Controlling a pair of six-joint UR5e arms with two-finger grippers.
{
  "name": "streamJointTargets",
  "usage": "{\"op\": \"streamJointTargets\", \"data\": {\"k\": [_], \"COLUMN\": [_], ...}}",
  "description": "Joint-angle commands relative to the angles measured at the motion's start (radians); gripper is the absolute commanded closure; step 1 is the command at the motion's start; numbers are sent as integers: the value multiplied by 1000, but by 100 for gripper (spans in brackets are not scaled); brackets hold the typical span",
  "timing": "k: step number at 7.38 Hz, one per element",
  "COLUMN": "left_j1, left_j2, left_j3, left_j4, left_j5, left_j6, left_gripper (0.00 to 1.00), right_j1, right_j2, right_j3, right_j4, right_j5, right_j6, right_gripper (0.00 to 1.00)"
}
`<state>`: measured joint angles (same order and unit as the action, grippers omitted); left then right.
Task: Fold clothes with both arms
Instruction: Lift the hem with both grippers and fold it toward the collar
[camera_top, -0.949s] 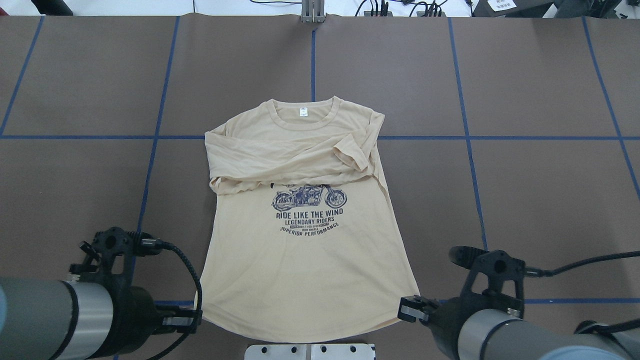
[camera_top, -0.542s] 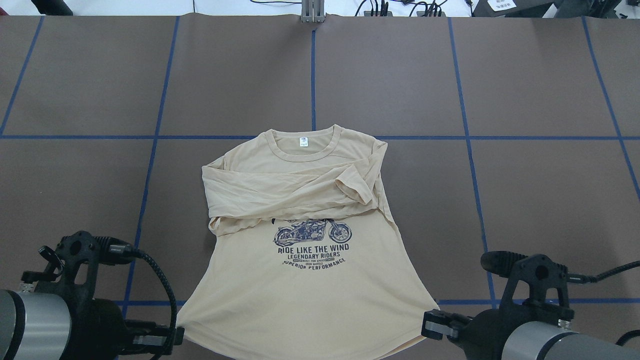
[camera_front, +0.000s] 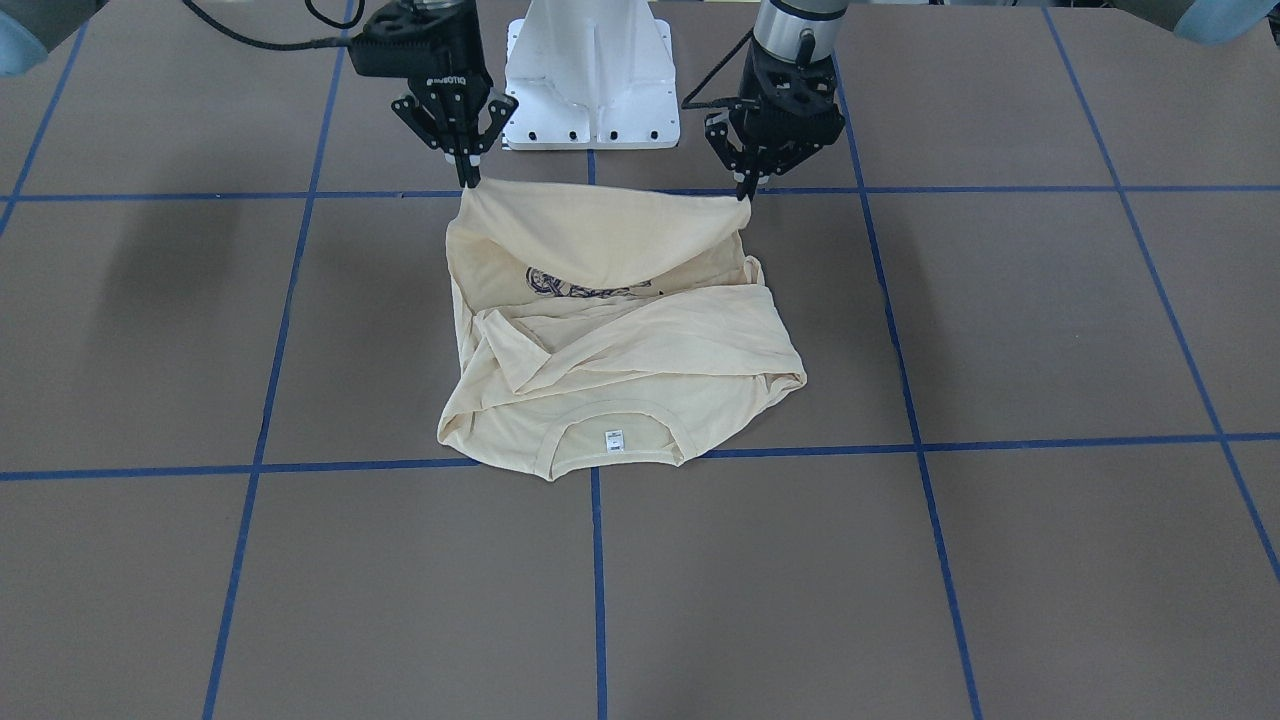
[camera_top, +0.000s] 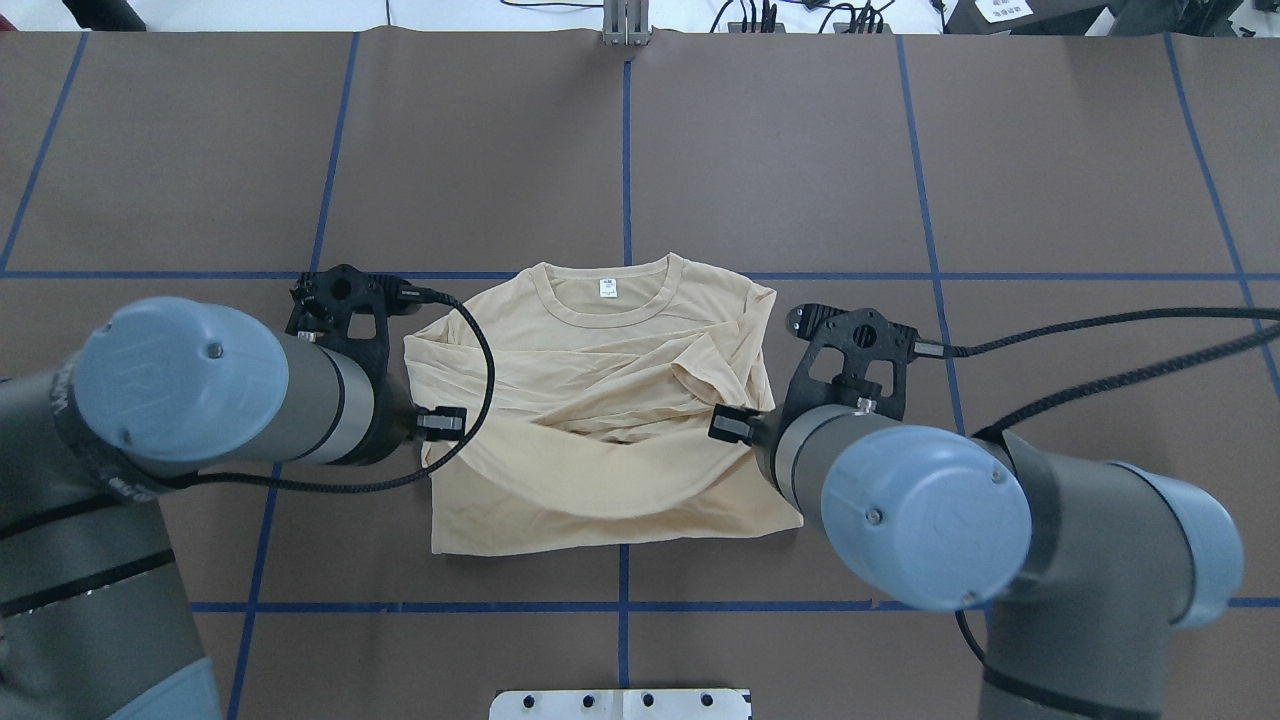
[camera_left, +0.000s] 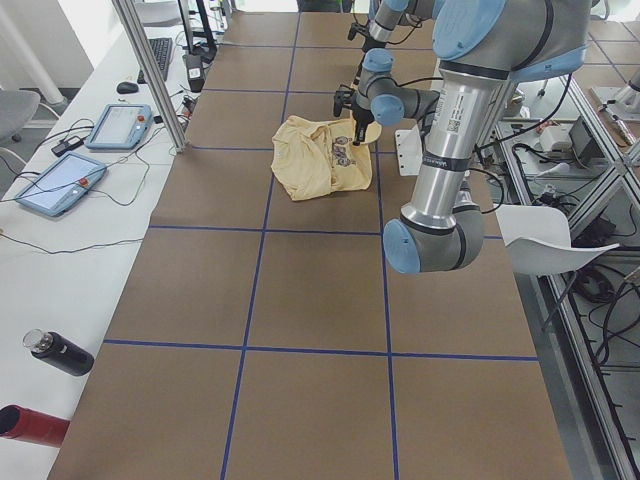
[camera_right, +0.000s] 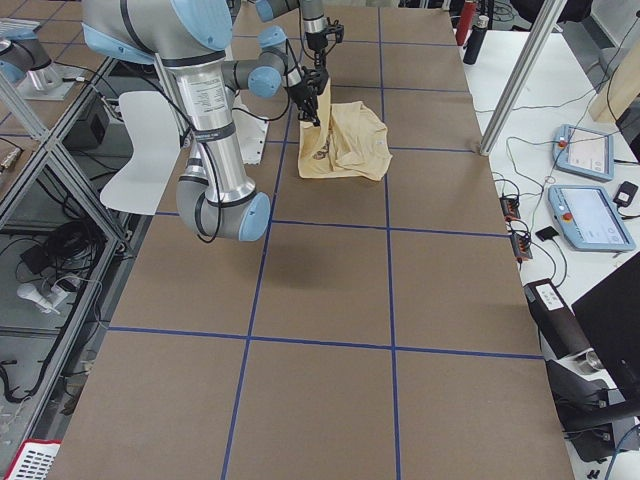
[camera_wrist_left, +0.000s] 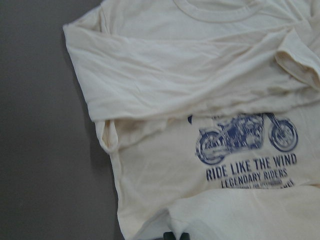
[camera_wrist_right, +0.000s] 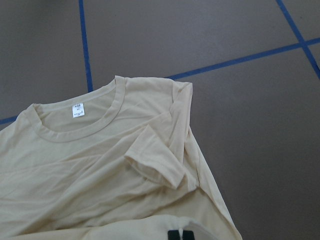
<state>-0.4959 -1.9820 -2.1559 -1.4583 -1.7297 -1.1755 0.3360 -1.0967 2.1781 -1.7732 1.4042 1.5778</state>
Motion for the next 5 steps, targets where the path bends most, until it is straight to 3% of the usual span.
{"op": "streamJointTargets", "data": {"k": [1,3,5], "left_j1": [-82,-90,-89], "left_j2": [-14,-17,-23], "left_j3": [71,117,245], "left_j4": [-2,-39,-141], "left_j5": [12,39,55], "left_j6": [65,79,79], "left_gripper": [100,100,100], "right_j1": [142,201,216], "right_j2": [6,15,56], "right_j3": [-180,-273,-369], "right_j4": [176,244,262], "right_j5": [67,79,93], "right_j6": [-79,-99,-113], "right_gripper": [100,100,100]}}
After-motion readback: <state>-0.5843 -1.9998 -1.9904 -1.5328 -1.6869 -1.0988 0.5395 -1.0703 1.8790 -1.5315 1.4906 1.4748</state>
